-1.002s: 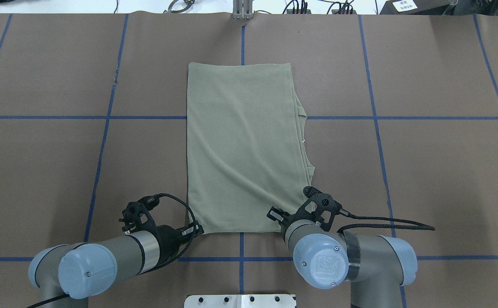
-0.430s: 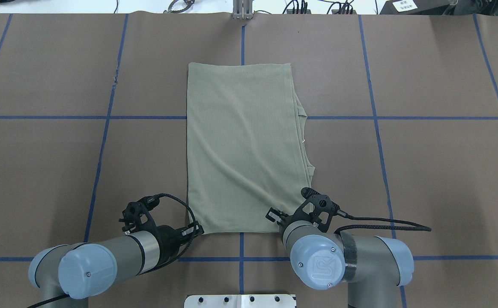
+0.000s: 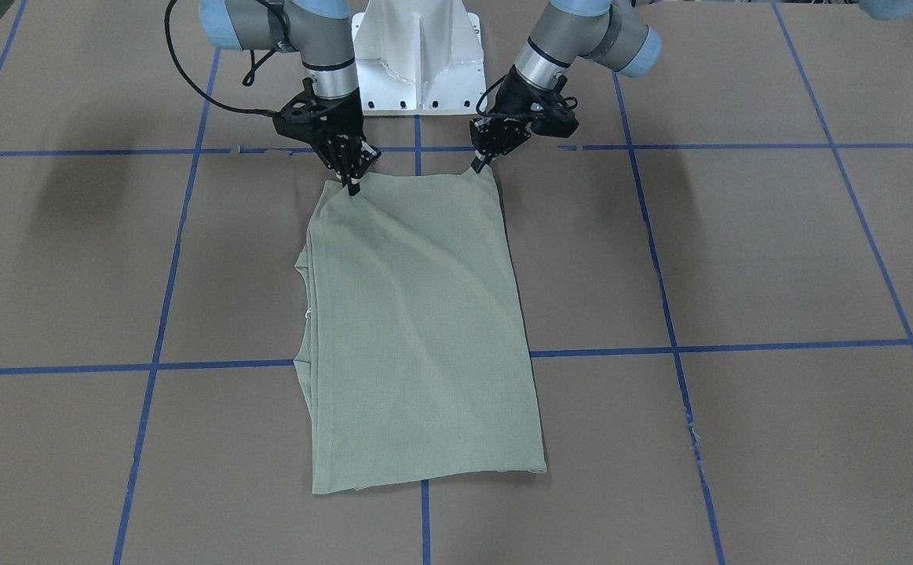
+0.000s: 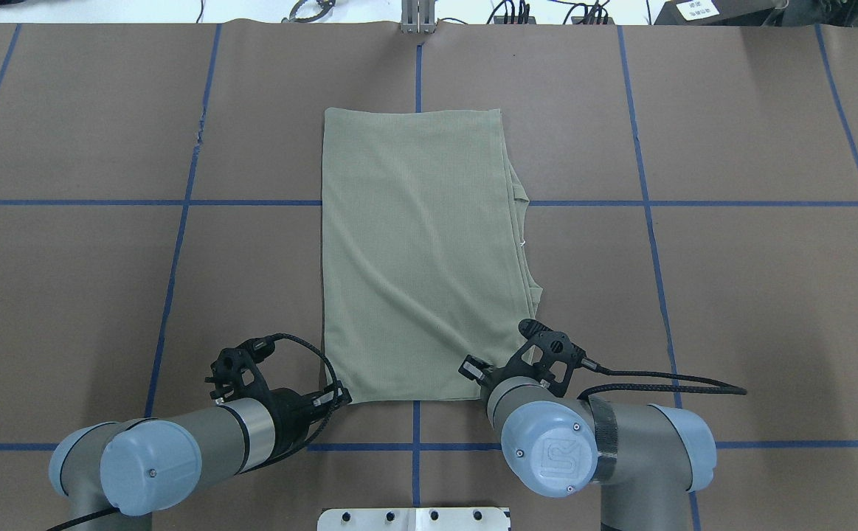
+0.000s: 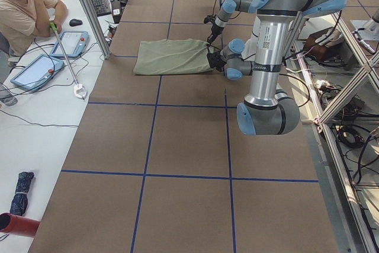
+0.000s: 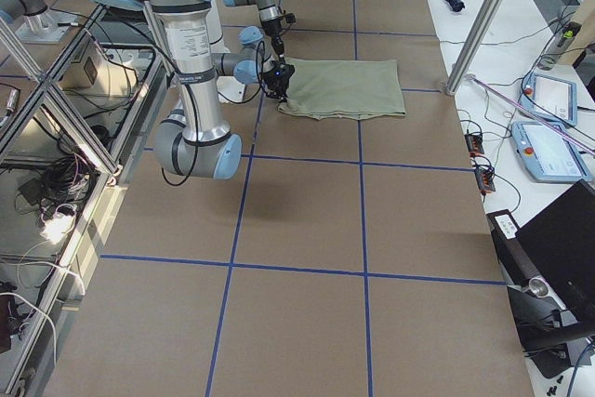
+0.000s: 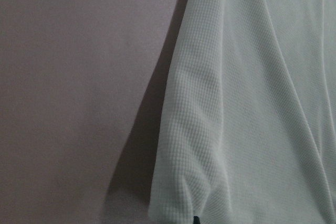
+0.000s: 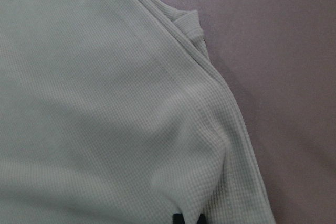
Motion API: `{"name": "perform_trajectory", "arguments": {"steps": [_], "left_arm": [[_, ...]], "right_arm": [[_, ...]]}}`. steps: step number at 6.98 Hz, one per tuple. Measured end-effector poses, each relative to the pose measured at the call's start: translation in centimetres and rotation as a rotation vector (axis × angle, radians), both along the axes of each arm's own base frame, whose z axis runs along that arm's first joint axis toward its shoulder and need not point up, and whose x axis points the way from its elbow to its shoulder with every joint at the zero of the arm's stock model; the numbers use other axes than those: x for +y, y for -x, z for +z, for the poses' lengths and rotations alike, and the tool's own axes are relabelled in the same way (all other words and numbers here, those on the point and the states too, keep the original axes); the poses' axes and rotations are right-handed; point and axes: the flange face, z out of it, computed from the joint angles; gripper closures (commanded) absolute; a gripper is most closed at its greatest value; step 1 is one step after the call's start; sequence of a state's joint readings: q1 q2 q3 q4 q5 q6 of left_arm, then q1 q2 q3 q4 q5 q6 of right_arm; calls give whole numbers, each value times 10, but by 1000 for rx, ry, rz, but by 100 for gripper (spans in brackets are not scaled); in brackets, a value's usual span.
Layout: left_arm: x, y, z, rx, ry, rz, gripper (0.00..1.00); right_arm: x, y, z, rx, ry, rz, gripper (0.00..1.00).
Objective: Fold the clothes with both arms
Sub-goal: 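Move both grippers to the near edge of the folded shirt and grasp, then lift the near edge with both grippers and fold it away from the robot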
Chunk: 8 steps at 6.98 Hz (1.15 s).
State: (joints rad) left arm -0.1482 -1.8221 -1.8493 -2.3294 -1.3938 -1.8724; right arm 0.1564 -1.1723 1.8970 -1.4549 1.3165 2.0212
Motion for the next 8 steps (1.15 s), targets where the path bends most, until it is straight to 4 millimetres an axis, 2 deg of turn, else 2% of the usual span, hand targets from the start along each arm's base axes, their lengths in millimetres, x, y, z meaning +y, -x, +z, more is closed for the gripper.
{"name": "perform_trajectory", "arguments": {"steps": [1,2,4,5,6,7,8], "left_arm": [[0,11,-11,11,-23,13,100],[3,36,-37,22,-55,35,100],[19,115,-114,28,-67,88,100],[30,153,-143,33,-58,138,100],[35,171,-155,26,-51,169,100],[32,166,-156,4,-60,177,100],[21,150,-154,-27,-85,169,100]], "right_arm": [[1,-12,-14,-11,-1,0,100],[7,-35,-39,-20,-1,-6,100],[37,-100,-96,-49,1,-47,100],[46,-129,-120,-62,6,-64,100],[48,-141,-136,-63,11,-73,100],[45,-137,-138,-41,8,-77,100],[33,-128,-134,-5,-8,-75,100]]}}
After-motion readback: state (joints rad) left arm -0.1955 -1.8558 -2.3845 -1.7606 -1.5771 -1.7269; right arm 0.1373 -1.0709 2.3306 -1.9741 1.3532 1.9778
